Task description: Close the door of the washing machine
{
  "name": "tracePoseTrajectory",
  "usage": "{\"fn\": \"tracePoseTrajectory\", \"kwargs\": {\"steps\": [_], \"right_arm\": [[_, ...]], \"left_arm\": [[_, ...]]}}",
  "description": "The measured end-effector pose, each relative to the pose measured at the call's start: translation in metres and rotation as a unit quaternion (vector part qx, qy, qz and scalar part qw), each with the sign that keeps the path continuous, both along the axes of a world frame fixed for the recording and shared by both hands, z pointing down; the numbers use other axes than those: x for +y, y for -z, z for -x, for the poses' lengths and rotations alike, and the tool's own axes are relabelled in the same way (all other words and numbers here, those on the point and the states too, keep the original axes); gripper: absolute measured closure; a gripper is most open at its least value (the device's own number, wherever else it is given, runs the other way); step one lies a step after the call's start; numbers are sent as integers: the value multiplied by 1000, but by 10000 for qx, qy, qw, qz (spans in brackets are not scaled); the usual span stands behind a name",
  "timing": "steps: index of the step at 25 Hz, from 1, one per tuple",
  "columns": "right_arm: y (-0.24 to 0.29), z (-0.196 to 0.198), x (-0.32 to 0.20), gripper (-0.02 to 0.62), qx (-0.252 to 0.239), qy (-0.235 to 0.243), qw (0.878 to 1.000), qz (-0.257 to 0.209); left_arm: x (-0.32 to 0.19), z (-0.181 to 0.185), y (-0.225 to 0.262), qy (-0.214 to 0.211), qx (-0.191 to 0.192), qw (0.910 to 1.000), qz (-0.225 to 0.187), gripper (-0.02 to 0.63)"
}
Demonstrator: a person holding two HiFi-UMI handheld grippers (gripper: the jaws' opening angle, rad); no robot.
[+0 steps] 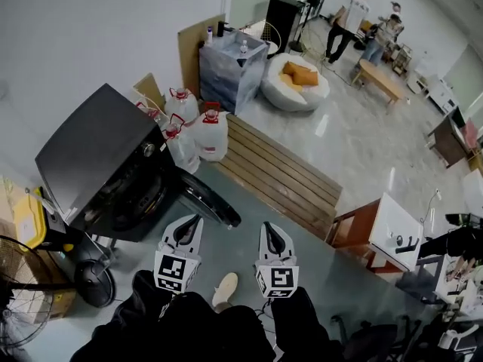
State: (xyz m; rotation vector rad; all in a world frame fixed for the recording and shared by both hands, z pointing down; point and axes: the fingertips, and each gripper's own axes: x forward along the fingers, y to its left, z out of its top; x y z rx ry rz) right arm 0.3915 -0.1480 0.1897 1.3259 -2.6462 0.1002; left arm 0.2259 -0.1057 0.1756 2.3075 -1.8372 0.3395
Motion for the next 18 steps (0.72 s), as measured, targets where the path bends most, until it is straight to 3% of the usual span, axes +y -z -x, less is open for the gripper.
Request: {"fn": "tracePoseTrajectory", "kwargs": {"steps": [9,18], "right_arm": [[-59,28,-40,578,126,563,9978,326],[-169,65,-58,578,481,742,9929,791]], "left_arm": [[-19,23,-48,632,91,9977,221,574],[-41,49,-155,642,298,9953,661,574]]}}
